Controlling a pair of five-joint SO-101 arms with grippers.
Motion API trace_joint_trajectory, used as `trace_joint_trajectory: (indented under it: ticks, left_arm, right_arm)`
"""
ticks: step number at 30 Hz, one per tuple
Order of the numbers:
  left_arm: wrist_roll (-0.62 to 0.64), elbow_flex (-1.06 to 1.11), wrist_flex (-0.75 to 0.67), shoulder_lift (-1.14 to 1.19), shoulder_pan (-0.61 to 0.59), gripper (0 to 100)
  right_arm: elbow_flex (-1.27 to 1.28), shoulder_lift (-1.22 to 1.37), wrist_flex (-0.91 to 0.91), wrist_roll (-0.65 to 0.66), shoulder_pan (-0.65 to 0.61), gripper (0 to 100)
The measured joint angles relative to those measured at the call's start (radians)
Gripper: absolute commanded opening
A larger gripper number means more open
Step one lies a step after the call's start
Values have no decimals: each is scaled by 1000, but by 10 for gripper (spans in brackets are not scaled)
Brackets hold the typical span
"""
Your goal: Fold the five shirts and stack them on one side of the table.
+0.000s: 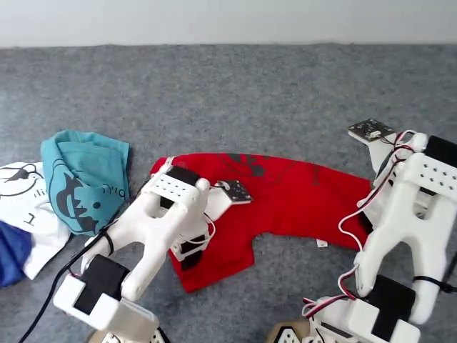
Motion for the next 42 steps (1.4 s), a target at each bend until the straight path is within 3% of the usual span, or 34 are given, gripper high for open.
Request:
trace_joint_trajectory:
  ticks: [21, 31, 42]
  left_arm:
    - [2, 86, -94, 2, 31, 126]
    - [2, 86, -127, 12, 12, 39]
    - [2, -37, 5, 14, 8, 39]
  right_arm:
    - [0, 0, 0, 0, 0, 80]
    - [0, 0, 0, 0, 0, 80]
    - [0, 0, 0, 0, 0, 80]
